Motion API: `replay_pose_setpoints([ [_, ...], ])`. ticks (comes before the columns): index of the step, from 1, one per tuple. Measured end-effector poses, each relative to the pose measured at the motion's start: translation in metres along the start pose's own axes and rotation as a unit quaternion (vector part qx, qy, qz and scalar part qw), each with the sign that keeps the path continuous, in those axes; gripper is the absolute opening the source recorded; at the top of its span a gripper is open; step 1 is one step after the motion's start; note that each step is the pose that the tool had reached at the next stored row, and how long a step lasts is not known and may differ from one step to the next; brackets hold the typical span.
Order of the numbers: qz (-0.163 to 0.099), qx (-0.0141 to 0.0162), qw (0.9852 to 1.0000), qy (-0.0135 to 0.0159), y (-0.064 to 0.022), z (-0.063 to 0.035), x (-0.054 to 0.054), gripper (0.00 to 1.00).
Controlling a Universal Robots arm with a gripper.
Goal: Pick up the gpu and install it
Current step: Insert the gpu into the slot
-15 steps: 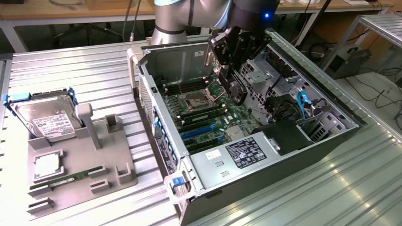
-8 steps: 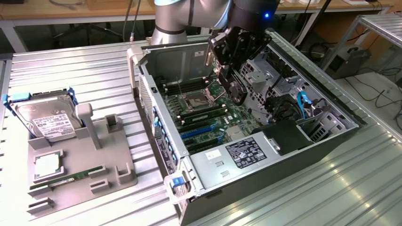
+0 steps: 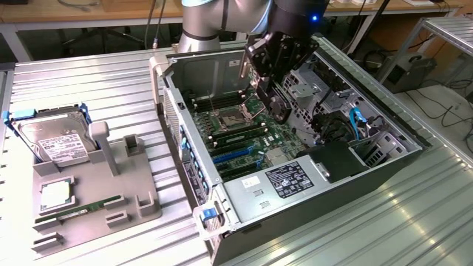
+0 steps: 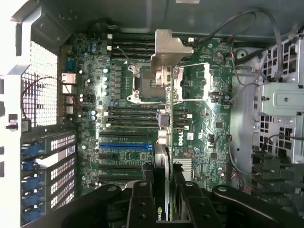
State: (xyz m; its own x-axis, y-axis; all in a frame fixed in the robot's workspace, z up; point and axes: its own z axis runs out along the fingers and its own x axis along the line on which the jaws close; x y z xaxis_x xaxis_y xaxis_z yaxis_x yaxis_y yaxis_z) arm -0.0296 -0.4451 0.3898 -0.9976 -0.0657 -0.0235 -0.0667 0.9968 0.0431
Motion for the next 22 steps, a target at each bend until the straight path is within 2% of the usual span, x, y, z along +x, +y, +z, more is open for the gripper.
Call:
replay_pose_setpoints([
  [3,-0.041,-0.0009,0.9992,0.0018,0.0,0.0008,0.0,0.26],
  [6,-0.087,-0.0021,0.9962,0.0037,-0.0001,0.0023,0.0,0.26],
  [8,-0.106,-0.0025,0.9944,0.0046,-0.0002,0.0038,0.0,0.26],
  [10,-0.124,-0.0029,0.9923,0.0053,-0.0002,0.0054,0.0,0.26],
  [15,-0.174,-0.0041,0.9847,0.0075,-0.0005,0.011,0.0,0.26],
  [16,-0.184,-0.0043,0.9829,0.0079,-0.0005,0.0122,0.0,0.26],
  [19,-0.225,-0.0053,0.9742,0.0097,-0.0008,0.0171,0.0,0.26],
  [20,-0.25,-0.0059,0.9681,0.0108,-0.0009,0.0201,0.0,0.26],
  [22,-0.269,-0.0063,0.963,0.0116,-0.001,0.0224,0.001,0.26],
])
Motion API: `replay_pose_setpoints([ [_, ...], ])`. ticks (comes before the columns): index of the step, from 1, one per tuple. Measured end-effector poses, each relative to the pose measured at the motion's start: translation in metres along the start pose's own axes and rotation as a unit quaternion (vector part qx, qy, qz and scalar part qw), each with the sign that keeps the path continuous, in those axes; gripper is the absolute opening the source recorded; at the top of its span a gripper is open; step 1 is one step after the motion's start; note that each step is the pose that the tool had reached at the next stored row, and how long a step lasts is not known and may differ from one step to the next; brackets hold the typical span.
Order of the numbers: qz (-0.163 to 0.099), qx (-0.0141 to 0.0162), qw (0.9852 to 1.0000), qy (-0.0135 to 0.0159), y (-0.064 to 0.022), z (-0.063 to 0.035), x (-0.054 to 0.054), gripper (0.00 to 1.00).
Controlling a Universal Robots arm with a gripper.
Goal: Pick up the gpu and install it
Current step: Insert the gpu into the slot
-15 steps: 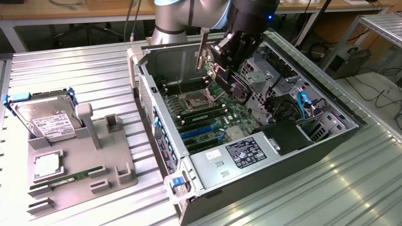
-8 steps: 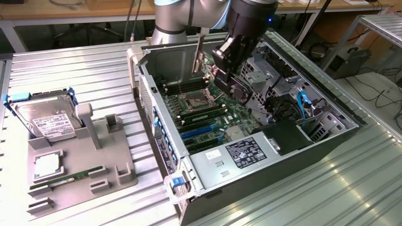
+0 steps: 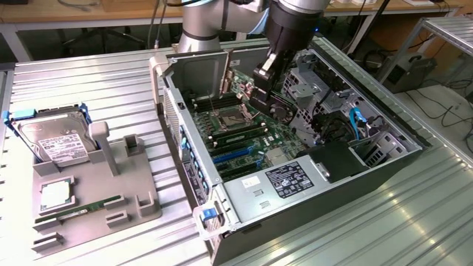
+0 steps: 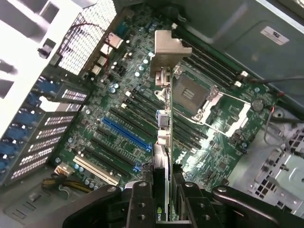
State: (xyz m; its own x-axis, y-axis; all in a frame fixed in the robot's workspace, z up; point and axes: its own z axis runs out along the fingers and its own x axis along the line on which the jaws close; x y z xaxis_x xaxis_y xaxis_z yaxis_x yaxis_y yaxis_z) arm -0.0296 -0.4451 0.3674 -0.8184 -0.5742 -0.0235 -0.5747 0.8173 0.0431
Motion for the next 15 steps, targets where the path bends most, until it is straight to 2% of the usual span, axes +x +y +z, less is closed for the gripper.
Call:
replay_pose_setpoints([
  [4,-0.036,-0.0009,0.9994,0.0015,-0.0002,0.0038,0.0,0.26],
  [5,-0.065,-0.0015,0.9979,0.0028,-0.0003,0.0067,0.0,0.26],
  [7,-0.083,-0.0019,0.9966,0.0036,-0.0004,0.0084,0.0,0.26],
  [10,-0.112,-0.0026,0.9937,0.0048,-0.0005,0.0113,0.0,0.26],
  [11,-0.123,-0.0029,0.9924,0.0053,-0.0005,0.0124,0.0,0.26],
  [12,-0.138,-0.0032,0.9904,0.0059,-0.0006,0.014,0.0,0.26],
  [14,-0.17,-0.004,0.9854,0.0073,-0.0008,0.0175,0.0,0.26],
  [15,-0.179,-0.0042,0.9838,0.0077,-0.0008,0.0185,0.0,0.26],
])
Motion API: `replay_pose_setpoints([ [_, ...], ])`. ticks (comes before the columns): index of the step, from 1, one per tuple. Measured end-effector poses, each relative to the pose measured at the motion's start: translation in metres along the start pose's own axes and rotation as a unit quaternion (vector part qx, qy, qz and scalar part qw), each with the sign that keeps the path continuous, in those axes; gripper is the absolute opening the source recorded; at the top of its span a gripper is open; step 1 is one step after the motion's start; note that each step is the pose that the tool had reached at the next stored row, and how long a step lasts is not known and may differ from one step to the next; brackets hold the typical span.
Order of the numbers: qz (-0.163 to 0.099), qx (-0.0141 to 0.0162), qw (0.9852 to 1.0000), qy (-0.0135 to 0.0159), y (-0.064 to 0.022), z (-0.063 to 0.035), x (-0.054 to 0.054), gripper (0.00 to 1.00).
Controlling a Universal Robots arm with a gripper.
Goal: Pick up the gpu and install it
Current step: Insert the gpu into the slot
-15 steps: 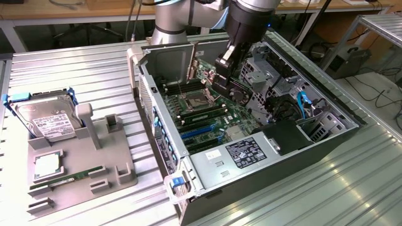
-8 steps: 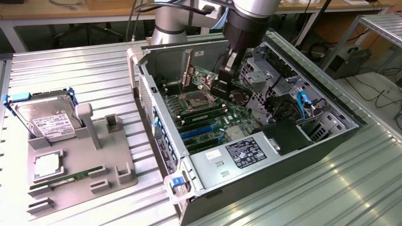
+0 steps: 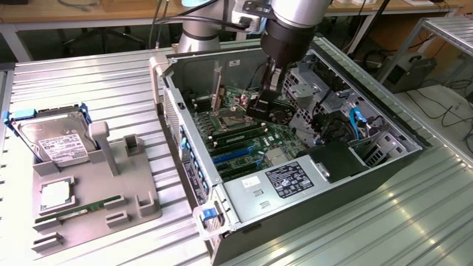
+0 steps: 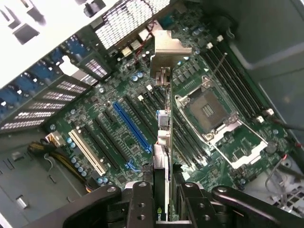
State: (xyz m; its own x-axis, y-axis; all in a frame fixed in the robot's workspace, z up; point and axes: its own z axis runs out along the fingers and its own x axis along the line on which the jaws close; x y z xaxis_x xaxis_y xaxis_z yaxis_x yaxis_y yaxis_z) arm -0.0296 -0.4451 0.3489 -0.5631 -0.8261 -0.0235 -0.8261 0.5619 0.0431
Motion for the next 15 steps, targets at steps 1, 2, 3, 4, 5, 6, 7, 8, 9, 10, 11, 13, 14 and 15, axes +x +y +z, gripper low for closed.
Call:
replay_pose_setpoints([
  [1,-0.01,-0.0002,1.0,0.0004,0.0,0.001,0.0,0.26],
  [2,-0.018,-0.0004,0.9998,0.0008,-0.0001,0.0019,0.0001,0.26],
  [3,-0.029,-0.0007,0.9996,0.0013,-0.0001,0.0029,0.0001,0.26],
  [4,-0.041,-0.0009,0.9992,0.0018,-0.0002,0.0039,0.0001,0.26],
  [5,-0.049,-0.0011,0.9988,0.0022,-0.0002,0.0045,0.0001,0.26],
  [6,-0.059,-0.0014,0.9982,0.0026,-0.0002,0.0052,0.0001,0.26],
  [7,-0.07,-0.0016,0.9975,0.0031,-0.0002,0.0059,0.0001,0.26],
  [8,-0.085,-0.002,0.9964,0.0037,-0.0003,0.0066,0.0002,0.26],
  [9,-0.097,-0.0023,0.9953,0.0042,-0.0003,0.0073,0.0002,0.26],
  [10,-0.111,-0.0026,0.9938,0.0048,-0.0004,0.0082,0.0002,0.26],
  [11,-0.117,-0.0027,0.9931,0.0051,-0.0004,0.0085,0.0002,0.26],
  [13,-0.129,-0.003,0.9916,0.0056,-0.0004,0.0092,0.0002,0.26],
  [14,-0.135,-0.0032,0.9908,0.0059,-0.0004,0.0095,0.0002,0.26],
  [15,-0.142,-0.0033,0.9899,0.0062,-0.0004,0.0098,0.0002,0.26],
])
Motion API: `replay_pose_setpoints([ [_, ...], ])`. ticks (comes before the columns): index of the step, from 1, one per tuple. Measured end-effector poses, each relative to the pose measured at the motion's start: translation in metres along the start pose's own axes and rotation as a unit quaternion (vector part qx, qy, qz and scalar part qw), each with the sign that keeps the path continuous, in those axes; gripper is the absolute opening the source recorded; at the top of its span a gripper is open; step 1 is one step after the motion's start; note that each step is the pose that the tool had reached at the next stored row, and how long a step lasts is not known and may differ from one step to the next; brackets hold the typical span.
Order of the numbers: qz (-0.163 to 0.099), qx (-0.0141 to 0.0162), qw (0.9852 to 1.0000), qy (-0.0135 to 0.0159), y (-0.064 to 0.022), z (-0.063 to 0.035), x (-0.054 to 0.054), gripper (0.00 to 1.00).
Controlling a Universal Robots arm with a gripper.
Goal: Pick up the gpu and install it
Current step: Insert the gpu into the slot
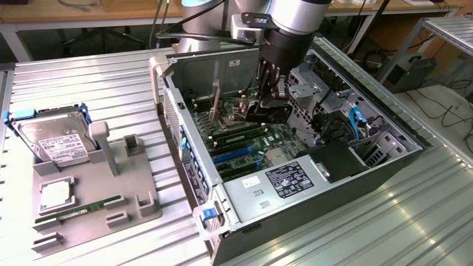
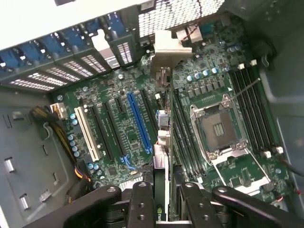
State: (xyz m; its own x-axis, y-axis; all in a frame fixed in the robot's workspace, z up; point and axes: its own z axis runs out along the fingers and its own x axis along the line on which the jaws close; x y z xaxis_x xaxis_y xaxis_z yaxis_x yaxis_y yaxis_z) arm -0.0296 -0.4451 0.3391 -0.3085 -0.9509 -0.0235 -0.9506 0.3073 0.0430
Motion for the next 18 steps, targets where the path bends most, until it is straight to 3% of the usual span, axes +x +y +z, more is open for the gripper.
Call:
replay_pose_setpoints([
  [5,-0.04,-0.0009,0.9992,0.0016,-0.0001,0.0012,0.0001,0.26],
  [18,-0.041,-0.001,0.9992,0.0017,-0.0001,0.0012,0.0003,0.26],
])
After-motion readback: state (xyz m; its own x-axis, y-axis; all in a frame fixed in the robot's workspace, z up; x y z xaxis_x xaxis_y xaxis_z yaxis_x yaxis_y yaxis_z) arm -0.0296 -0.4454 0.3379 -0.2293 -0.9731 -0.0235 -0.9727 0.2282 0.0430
